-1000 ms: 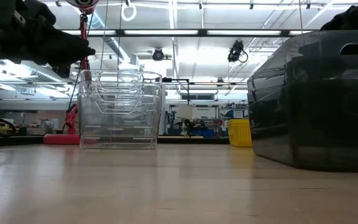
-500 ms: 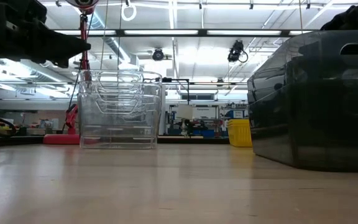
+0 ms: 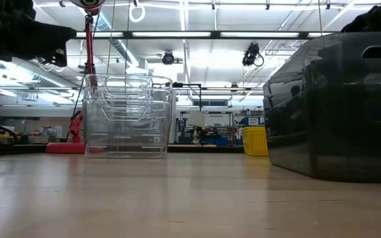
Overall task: Stack baskets by color
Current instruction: Return to Home Position
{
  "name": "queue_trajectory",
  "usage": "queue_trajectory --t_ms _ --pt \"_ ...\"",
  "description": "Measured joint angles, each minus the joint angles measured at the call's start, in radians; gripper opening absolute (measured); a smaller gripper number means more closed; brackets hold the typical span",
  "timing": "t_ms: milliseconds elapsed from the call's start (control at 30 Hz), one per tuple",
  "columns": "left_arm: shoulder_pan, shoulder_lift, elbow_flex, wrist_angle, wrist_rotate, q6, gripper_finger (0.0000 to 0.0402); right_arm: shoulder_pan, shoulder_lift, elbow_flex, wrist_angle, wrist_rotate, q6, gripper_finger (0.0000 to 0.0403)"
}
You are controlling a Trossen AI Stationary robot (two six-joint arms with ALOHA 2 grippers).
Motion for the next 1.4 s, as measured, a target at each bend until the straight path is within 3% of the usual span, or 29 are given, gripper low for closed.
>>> queue_trajectory --t_ms 167,533,800,1400 --pt "0.0 0.003 0.0 -0.001 0.055 0.018 0.0012 0.0 0.0 0.0 0.009 0.002 0.0 0.0183" --pt "0.0 0.007 0.0 -0.05 0.054 -0.246 0.0018 0.0 0.0 0.0 0.01 0.004 0.0 0.0183" --pt "0.0 0.007 0.0 -0.051 0.054 -0.246 0.0038 0.0 0.0 0.0 0.01 0.004 0.0 0.0183" --pt "0.0 0.007 0.0 -0.05 0.054 -0.246 0.0033 0.0 0.0 0.0 0.01 0.004 0.0 0.0183"
